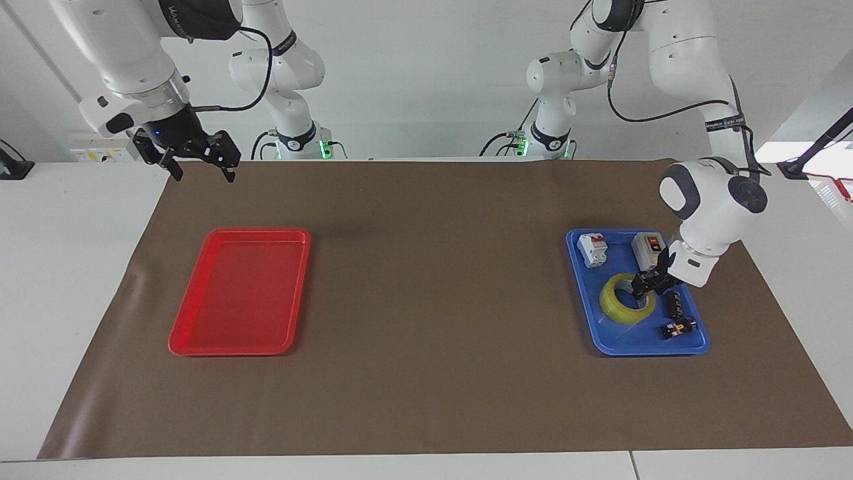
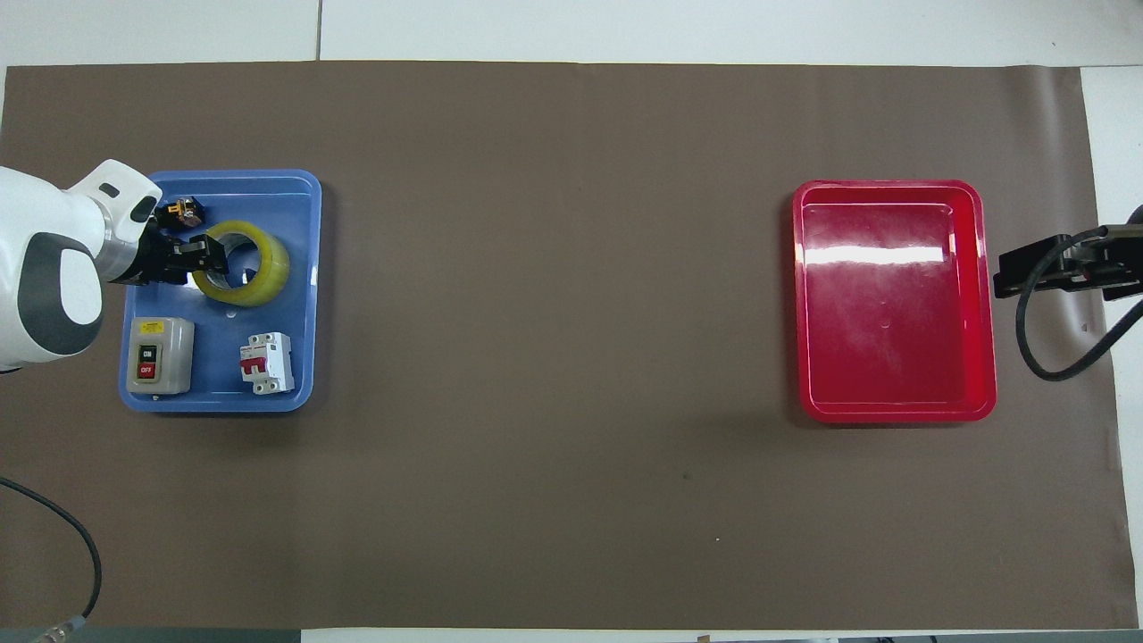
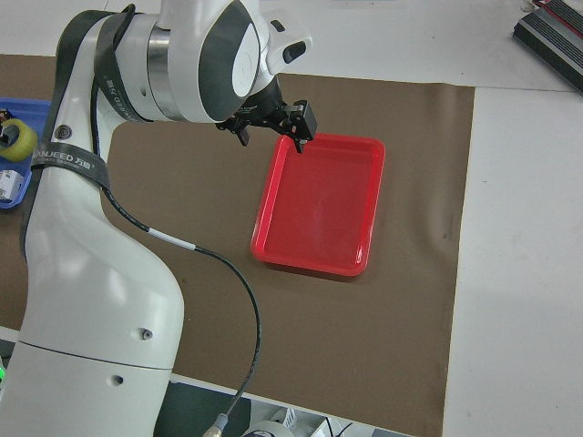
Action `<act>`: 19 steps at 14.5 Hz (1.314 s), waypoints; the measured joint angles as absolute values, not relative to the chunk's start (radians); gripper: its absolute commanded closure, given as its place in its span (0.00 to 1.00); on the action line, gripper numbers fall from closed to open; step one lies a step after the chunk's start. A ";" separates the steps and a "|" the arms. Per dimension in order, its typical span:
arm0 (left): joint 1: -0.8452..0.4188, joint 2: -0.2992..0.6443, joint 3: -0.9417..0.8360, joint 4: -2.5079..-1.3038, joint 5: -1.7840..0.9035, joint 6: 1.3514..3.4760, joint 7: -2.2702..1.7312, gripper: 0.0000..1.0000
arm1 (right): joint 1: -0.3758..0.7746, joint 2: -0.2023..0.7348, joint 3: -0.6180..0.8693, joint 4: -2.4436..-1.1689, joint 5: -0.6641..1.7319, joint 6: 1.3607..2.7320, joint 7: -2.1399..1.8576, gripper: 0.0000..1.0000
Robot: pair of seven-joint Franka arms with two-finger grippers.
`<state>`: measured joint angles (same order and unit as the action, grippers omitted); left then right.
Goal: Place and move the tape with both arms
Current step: 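Reach the left gripper to the yellow tape roll and grasp it, then carry the tape with the left gripper to the table center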
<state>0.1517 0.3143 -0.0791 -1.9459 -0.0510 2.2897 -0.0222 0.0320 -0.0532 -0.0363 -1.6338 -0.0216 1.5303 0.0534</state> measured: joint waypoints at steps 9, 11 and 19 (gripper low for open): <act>0.063 0.332 -0.084 -1.650 -0.042 1.912 -0.089 1.00 | 0.032 -0.053 -0.036 -1.634 -0.022 1.530 0.053 0.00; -0.045 0.349 -0.087 -1.538 -0.026 1.802 -0.266 1.00 | 0.032 -0.053 -0.036 -1.634 -0.022 1.530 0.053 0.00; -0.525 0.503 -0.092 -1.425 -0.020 1.898 -0.890 1.00 | 0.032 -0.053 -0.036 -1.634 -0.022 1.530 0.053 0.00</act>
